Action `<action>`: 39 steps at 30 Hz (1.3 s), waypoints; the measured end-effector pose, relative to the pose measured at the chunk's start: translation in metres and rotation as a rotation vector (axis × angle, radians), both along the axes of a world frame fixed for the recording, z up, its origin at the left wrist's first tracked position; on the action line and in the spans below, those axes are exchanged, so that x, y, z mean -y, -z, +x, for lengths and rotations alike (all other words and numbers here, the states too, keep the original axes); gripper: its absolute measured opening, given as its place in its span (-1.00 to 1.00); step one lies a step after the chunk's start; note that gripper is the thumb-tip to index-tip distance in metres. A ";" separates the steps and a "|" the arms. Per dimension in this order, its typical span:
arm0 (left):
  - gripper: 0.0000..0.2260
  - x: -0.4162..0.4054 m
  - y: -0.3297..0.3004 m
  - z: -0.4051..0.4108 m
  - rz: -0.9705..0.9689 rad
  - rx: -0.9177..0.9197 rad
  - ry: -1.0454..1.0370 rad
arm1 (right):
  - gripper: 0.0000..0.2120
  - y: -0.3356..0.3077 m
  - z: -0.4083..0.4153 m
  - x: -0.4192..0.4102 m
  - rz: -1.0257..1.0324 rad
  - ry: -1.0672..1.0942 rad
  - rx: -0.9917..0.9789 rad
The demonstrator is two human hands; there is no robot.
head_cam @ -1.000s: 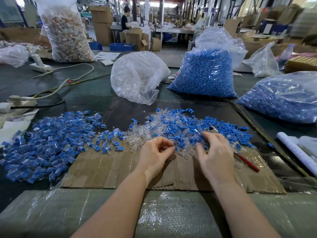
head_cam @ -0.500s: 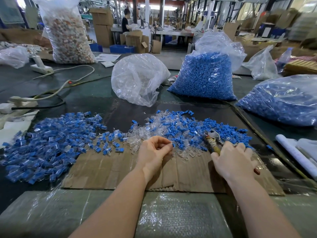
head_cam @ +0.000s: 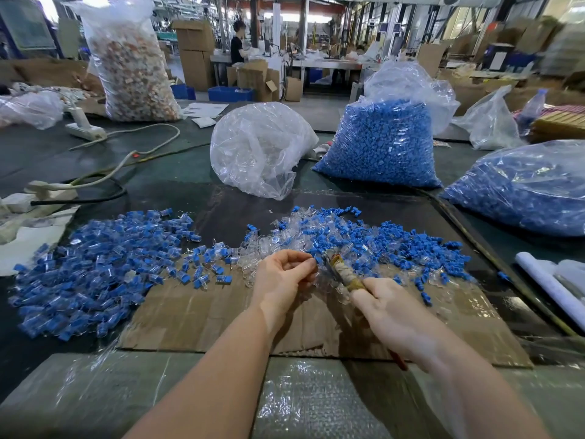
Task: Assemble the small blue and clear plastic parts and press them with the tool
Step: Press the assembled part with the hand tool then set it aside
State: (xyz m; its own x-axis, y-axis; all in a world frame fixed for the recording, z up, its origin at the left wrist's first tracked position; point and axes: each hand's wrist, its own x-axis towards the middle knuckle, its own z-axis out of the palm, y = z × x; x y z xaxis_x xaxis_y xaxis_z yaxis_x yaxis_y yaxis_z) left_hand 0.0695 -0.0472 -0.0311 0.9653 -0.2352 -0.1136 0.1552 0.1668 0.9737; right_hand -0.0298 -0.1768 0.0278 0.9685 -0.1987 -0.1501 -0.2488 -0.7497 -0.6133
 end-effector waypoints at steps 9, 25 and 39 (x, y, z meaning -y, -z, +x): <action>-0.91 0.004 -0.001 0.001 0.003 0.025 -0.031 | -0.75 -0.013 -0.003 -0.002 0.064 -0.084 -0.028; -0.93 0.003 0.001 0.002 -0.053 0.019 -0.059 | -0.83 -0.020 -0.006 -0.006 0.003 -0.116 -0.064; -0.90 0.002 0.000 -0.001 -0.058 0.013 -0.066 | -0.77 -0.008 0.001 -0.008 -0.110 -0.150 -0.029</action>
